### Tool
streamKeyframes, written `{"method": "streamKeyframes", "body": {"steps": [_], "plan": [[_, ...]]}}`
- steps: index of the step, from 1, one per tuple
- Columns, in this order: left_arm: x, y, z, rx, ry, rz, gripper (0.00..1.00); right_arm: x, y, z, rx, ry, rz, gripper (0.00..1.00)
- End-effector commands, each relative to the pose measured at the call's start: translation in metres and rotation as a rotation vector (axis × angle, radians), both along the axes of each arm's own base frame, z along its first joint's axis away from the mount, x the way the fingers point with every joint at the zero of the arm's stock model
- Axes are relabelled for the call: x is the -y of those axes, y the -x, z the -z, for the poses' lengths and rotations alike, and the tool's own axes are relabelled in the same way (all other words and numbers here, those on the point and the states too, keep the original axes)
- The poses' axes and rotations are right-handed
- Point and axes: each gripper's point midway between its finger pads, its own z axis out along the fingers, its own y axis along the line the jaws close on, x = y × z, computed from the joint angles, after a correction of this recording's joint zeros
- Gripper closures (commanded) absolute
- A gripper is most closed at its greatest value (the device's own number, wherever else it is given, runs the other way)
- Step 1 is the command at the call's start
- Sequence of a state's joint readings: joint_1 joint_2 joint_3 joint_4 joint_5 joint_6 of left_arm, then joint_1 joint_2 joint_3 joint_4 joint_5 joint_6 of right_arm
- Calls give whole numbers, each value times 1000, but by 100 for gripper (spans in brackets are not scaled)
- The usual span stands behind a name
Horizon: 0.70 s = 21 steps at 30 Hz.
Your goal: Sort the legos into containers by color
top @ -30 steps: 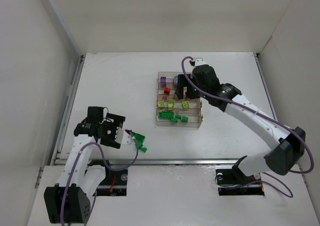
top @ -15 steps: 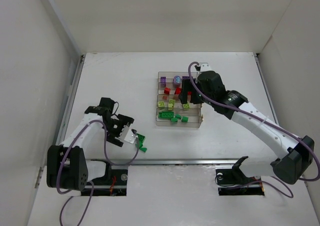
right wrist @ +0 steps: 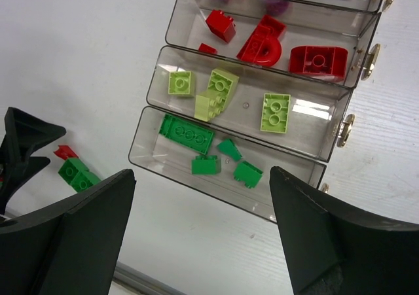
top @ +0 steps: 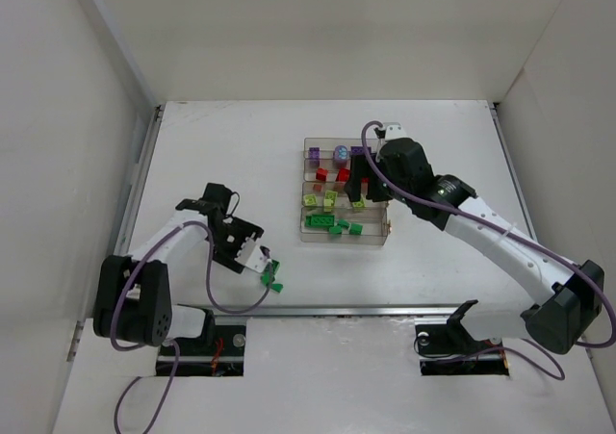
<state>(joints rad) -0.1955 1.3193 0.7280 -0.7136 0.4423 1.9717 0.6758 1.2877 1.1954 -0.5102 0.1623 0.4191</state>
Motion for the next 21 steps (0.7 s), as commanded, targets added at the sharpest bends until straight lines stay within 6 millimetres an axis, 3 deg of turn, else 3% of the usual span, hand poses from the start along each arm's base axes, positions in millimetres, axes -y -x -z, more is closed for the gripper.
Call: {"method": "streamKeyframes", "body": {"steps": [1,5,14,15,18,21], "plan": [[-2,5,8,-28,-23,15,36,-3,-6,-17,61,-22,7,11],[-2,9,12,-45,-36,23,40,-3,-6,-17,64,-15,3,10],[7,15,22,-89,-30,5,58,-6,-14,2,36,44,-6,10],[7,16,23,-95,-30,-9,66,-6,-16,-2,48,47,-12,10],[6,18,25,-116,-32,-36,77,-7,-20,1,48,65,-11,10],[0,19,29,-113,-60,-39,100,-7,-23,1,53,78,-7,10]]}}
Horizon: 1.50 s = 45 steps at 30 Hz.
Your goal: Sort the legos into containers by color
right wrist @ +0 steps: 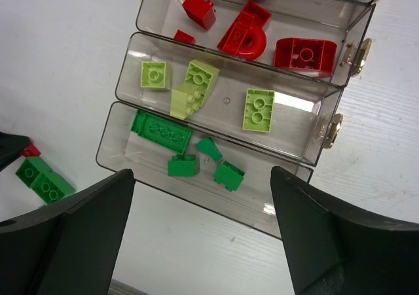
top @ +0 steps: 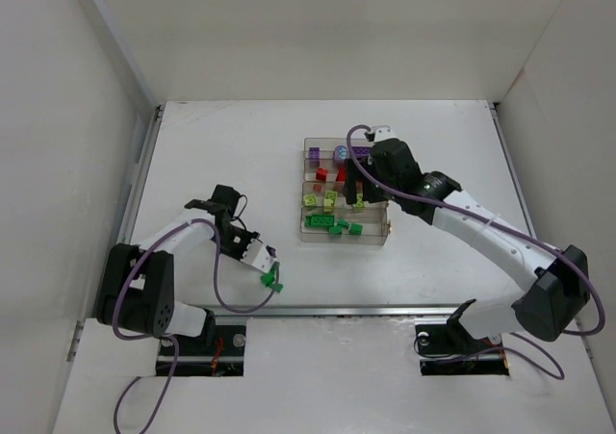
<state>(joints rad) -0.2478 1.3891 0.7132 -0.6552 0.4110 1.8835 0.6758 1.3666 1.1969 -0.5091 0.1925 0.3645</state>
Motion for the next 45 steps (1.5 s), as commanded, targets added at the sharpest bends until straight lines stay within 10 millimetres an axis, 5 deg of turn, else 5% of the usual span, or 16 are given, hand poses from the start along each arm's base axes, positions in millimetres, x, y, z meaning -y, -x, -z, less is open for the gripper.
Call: {"method": "streamKeyframes", "body": {"steps": [1,5,8,9,12,15,20,26,30,34,35,37,38,39,40,45], "plan": [[-8,19,12,-66,-38,-7,100,-9,-15,-28,82,-24,-3,10],[1,4,3,-48,4,-73,100,-11,-20,-38,103,-24,-1,10],[18,-33,-21,13,89,-172,100,-12,-25,-48,120,-37,17,10],[25,-61,-41,82,133,-207,100,-11,-26,-48,125,-31,27,10],[45,-101,-74,123,267,-361,100,1,-36,-63,148,-66,99,7],[83,-165,-151,280,490,-469,100,32,-51,-68,165,-80,203,7],[154,-202,-206,278,715,-505,100,58,-66,-63,178,-90,271,7],[216,-218,-163,173,694,-438,100,74,-75,-55,161,-88,292,7],[224,-234,-148,173,694,-438,100,78,-76,-48,148,-56,289,7],[227,-228,-128,145,638,-392,93,80,-78,-44,138,-46,283,7],[227,-228,-121,141,627,-385,87,78,-77,-37,117,-41,273,7],[228,-230,-120,133,620,-388,59,78,-78,-37,113,-28,266,7],[234,-229,-125,133,629,-382,23,76,-79,-41,120,-32,249,7],[233,-227,-124,126,624,-384,23,75,-78,-41,121,-26,234,7],[237,-227,-128,126,629,-396,0,73,-78,-41,119,-26,217,7],[230,-213,-172,136,703,-457,0,64,-69,-46,124,-29,143,7]]}}
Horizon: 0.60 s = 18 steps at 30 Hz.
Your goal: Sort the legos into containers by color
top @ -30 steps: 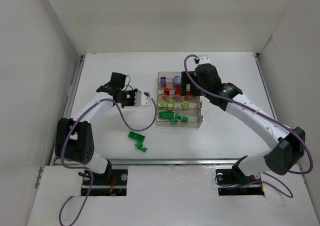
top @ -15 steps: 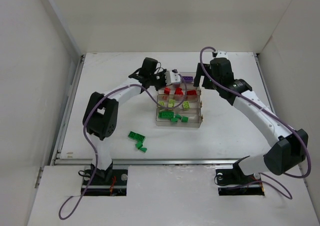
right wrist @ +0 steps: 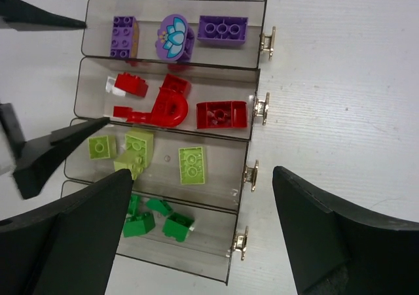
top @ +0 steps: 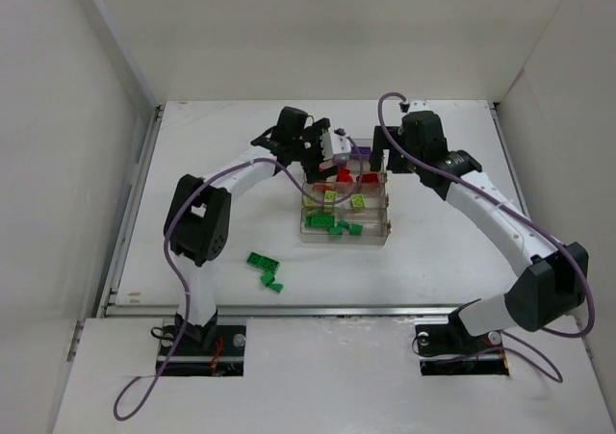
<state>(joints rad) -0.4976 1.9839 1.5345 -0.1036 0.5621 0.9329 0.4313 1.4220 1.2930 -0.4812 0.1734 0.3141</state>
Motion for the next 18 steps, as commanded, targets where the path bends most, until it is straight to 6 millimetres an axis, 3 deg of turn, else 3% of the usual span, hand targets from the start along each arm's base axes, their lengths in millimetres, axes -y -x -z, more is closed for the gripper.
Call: {"method": "streamKeyframes", "body": {"steps": [1,3,4,5,6,7,8,10,11,12,13,14,15,16,17,18], "plan": [[-4,16,-89,92,125,-43,0,-9,3,-24,64,-7,-71,7],[-16,20,-107,131,156,-119,0,-17,12,-23,66,16,-95,7],[-25,28,-139,158,218,-173,0,-22,17,-28,82,22,-122,7],[-39,25,-149,187,229,-266,0,-28,21,-24,76,32,-145,7],[-49,28,-151,191,246,-323,0,-41,29,-28,89,39,-185,7],[-61,37,-176,222,288,-375,0,-50,35,-28,93,46,-218,6],[-70,42,-184,194,333,-446,0,-58,40,-28,102,70,-253,6],[-106,50,-202,197,393,-631,0,-86,61,-26,101,82,-363,6],[-119,54,-205,175,421,-699,0,-97,67,-21,90,87,-393,6],[-144,53,-205,127,480,-840,0,-108,74,-15,77,87,-432,6],[-160,61,-191,73,470,-916,0,-128,90,-12,69,86,-498,6],[-178,71,-200,74,512,-985,0,-138,99,-7,62,91,-533,6],[-198,75,-196,67,519,-1065,0,-151,107,0,52,98,-567,6],[-222,89,-186,65,518,-1165,0,-172,124,1,57,94,-630,6],[-234,90,-170,54,488,-1229,0,-183,134,9,37,96,-675,6],[-255,103,-178,91,522,-1290,0,-199,140,16,18,102,-712,6]]}}
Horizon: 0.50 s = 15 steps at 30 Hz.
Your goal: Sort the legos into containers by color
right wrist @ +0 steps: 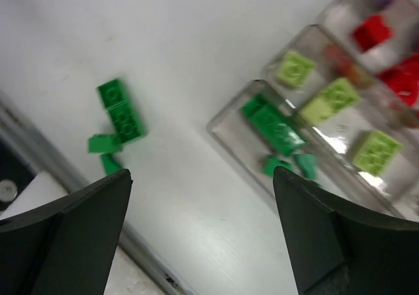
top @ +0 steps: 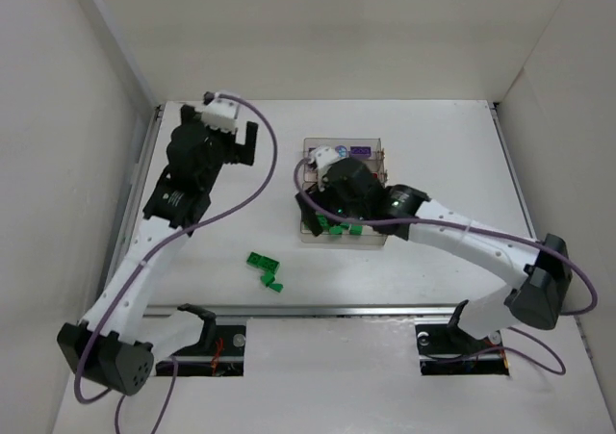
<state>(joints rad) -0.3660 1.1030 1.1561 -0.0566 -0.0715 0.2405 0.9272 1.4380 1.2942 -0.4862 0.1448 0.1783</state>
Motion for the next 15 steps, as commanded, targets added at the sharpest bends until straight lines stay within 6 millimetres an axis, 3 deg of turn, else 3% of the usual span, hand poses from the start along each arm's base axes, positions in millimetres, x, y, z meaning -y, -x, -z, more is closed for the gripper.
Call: {"method": "streamKeyframes", "body": {"steps": [1,2,3,5,8,10,11,15], "plan": [[-73,28,42,-110,102,-366,0,-49,28,13,-26,12,-153,6],[-86,36,58,-135,99,-414,0,-67,45,16,-50,5,-223,6],[-99,49,53,-107,121,-450,0,-82,48,11,-48,-17,-254,6],[-125,60,53,-81,136,-548,0,-105,54,32,-71,18,-300,6],[-145,73,54,-52,186,-622,0,-135,66,58,-114,87,-357,6],[-148,77,56,-50,204,-619,0,-152,66,60,-113,100,-377,6],[-146,77,56,-41,226,-607,0,-159,68,78,-125,133,-392,6],[-146,77,64,-43,253,-598,0,-173,64,106,-159,173,-398,6]]}}
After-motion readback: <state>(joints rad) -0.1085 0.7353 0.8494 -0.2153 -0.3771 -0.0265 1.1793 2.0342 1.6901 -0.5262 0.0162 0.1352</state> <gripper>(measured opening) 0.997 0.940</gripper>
